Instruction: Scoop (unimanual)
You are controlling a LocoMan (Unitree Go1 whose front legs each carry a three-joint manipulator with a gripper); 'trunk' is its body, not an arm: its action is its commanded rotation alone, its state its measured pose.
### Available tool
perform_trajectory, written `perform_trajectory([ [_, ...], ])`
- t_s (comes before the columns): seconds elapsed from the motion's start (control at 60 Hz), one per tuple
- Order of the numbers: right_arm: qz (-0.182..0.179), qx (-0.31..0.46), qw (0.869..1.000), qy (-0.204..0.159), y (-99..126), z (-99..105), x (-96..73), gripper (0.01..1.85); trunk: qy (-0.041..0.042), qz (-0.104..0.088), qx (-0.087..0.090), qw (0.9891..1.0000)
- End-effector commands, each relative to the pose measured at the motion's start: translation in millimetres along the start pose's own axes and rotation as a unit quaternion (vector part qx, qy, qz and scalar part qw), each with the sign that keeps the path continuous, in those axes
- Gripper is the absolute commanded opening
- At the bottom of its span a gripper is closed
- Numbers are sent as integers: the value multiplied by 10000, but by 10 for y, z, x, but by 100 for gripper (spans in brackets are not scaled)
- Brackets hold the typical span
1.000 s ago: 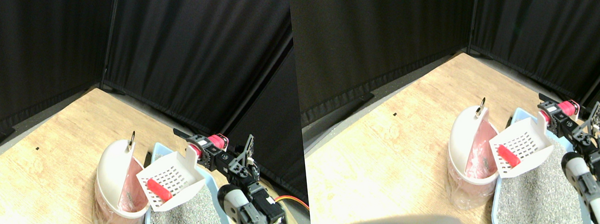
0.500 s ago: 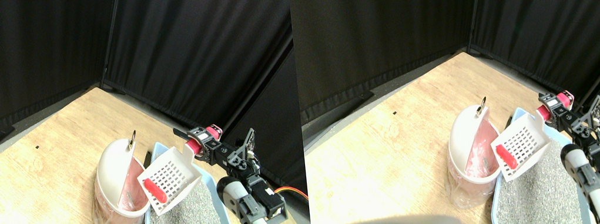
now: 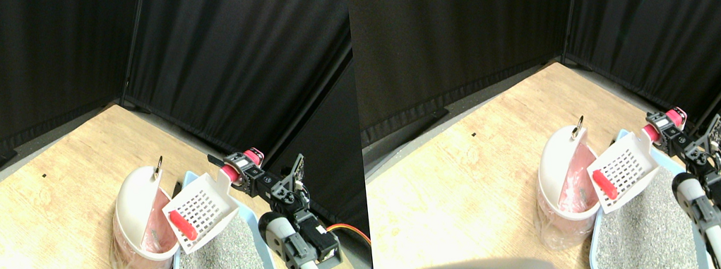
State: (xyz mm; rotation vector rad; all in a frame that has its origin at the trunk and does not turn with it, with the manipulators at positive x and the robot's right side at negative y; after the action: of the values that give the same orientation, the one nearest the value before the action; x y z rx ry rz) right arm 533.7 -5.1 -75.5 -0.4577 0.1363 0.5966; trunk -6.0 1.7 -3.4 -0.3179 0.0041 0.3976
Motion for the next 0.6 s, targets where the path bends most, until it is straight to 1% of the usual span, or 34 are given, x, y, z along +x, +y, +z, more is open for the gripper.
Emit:
perform_trajectory([
  [0.017,7,-333,9975,-625,3,148,-1,26,71,210,24,9998],
  [0.05,74,-462,9963,-715,3,149,-4,23,76,203,23,9998],
  [0.1,-2,-514,9965,-656,7,159,-14,26,79,199,15,9998],
  [0.117,13,-493,9965,-678,4,174,-22,20,77,198,12,9998],
  [0.15,23,-425,9966,-702,1,197,-38,16,68,201,11,9998],
  [0.183,45,-387,9964,-752,-1,202,-41,18,68,202,5,9998],
  [0.2,81,-305,9958,-854,-5,213,-47,19,67,202,4,9998],
  [0.217,68,-238,9956,-903,-8,228,-56,10,67,202,4,9998],
  [0.25,50,-216,9952,-953,-11,242,-63,6,62,203,2,9998],
  [0.267,35,-206,9949,-991,-16,255,-69,6,62,203,2,9998],
  [0.283,42,-173,9947,-1010,-22,267,-76,17,62,203,2,9998],
  [0.333,-17,-224,9945,-1025,-26,292,-89,16,56,206,1,9998],
  [0.35,-75,-293,9946,-996,-26,307,-100,24,54,206,-1,9998],
  [0.383,-113,-308,9946,-988,-28,326,-115,17,53,211,-7,9998],
  [0.417,-147,-393,9945,-962,-29,343,-129,22,51,214,-8,9998],
  [0.467,-173,-476,9940,-974,-30,351,-134,21,53,215,-8,9998],
  [0.6,-235,-626,9932,-950,-26,375,-151,30,48,219,4,9997],
])
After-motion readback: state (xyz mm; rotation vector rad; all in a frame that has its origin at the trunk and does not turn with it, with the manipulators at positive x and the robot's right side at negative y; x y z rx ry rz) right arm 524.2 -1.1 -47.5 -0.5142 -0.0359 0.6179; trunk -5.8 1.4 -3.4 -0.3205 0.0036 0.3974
